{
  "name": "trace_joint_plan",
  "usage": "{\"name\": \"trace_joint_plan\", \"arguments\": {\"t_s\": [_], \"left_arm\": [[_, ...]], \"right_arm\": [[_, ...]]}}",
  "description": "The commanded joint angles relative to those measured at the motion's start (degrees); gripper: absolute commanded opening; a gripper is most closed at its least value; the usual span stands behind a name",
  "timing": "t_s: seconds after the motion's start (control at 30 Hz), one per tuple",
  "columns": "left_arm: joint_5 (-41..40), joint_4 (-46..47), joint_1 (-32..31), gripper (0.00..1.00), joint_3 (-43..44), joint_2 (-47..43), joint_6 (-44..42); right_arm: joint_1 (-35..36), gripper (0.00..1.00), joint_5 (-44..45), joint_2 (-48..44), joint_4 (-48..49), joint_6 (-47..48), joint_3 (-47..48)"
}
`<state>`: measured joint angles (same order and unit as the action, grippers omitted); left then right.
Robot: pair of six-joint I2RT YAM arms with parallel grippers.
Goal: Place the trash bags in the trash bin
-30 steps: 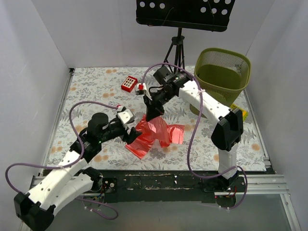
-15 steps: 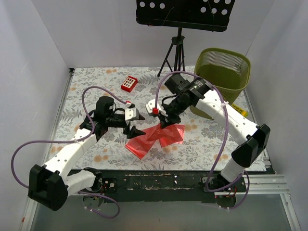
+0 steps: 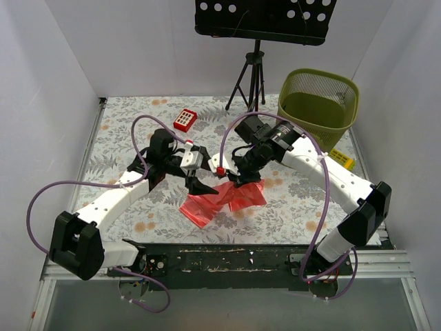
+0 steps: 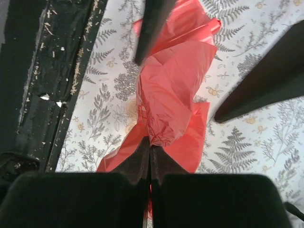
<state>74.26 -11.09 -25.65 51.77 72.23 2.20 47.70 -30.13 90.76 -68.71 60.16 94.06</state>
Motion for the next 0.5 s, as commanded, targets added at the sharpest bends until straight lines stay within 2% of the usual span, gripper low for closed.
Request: {"name": "trace_joint_plan", "arguments": {"t_s": [0.0, 0.1, 0.17, 0.2, 0.37, 0.47], "left_arm": [[3.0, 8.2, -4.8, 0.62, -3.8, 1.3, 0.5], [-1.8, 23.7, -8.1, 0.59, -9.4, 0.6, 9.3], [-5.3, 37.2, -8.8, 0.59, -13.7, 0.0, 17.5], [-5.8, 40.1, -8.9, 0.58, -14.6, -0.2, 19.9], [-10.7, 33.5, -8.7, 0.55, -14.8, -3.4, 16.9], [-14.7, 32.1, -7.8, 0.58, -16.0, -6.7, 16.5]], "right_arm": [[0.3, 0.01, 2.4, -3.8, 3.9, -1.2, -0.1], [0.9, 0.01, 1.8, -3.0, 1.6, 0.0, 1.1], [1.8, 0.01, 2.1, -3.1, 0.2, 1.4, 1.0], [2.2, 0.01, 2.4, -3.3, 0.0, 1.8, 0.6], [2.9, 0.01, 3.8, -4.8, -1.2, 3.3, -2.0], [3.0, 0.01, 4.3, -5.5, -1.4, 4.8, -3.4]]}}
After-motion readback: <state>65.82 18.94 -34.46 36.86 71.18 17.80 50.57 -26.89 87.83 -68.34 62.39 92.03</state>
